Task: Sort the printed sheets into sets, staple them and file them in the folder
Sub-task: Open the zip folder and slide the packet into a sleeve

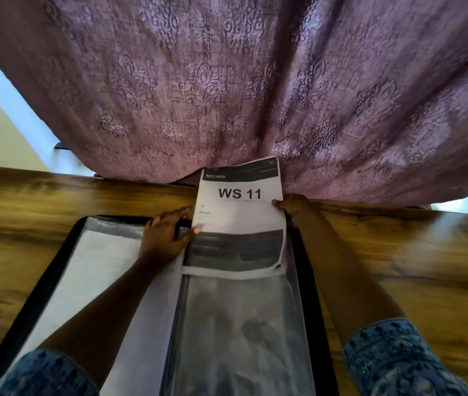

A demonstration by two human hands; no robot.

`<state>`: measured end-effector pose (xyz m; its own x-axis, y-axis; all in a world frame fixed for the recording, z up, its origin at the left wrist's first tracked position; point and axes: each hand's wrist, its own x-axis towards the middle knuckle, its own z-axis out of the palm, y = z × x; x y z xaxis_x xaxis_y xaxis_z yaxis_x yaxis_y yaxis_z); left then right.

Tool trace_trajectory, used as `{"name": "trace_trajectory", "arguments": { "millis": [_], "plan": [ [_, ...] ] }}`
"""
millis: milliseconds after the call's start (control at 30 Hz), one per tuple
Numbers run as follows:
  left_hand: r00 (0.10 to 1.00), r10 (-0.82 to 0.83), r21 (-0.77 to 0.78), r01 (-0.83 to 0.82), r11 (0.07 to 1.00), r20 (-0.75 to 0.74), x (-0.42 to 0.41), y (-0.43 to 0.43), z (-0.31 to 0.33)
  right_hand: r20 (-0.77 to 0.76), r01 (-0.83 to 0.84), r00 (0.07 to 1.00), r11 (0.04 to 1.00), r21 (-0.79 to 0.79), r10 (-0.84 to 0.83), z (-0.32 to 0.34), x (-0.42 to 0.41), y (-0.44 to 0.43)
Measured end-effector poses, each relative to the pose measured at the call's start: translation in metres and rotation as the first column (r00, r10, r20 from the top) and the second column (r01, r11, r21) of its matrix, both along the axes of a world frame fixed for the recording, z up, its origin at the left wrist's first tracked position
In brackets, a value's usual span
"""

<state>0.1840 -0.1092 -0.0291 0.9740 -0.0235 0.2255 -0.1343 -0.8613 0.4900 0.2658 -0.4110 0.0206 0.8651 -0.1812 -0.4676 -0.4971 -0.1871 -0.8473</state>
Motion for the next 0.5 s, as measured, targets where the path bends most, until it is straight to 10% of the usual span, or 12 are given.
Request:
{"name": "trace_trajectory", "arguments": {
  "millis": [267,500],
  "plan": [
    [0.999,-0.004,0.041,0.005,0.999,-0.046,0.004,0.002,-0.002,-0.135,-0.26,0.954,0.963,0.077,0.268,0.011,-0.03,-0.01],
    [0.998,-0.003,0.092,0.008,0.996,-0.058,0.004,0.0,-0.003,-0.139,-0.384,0.923,0.886,-0.259,0.359,0.015,-0.018,-0.013]
  ]
}}
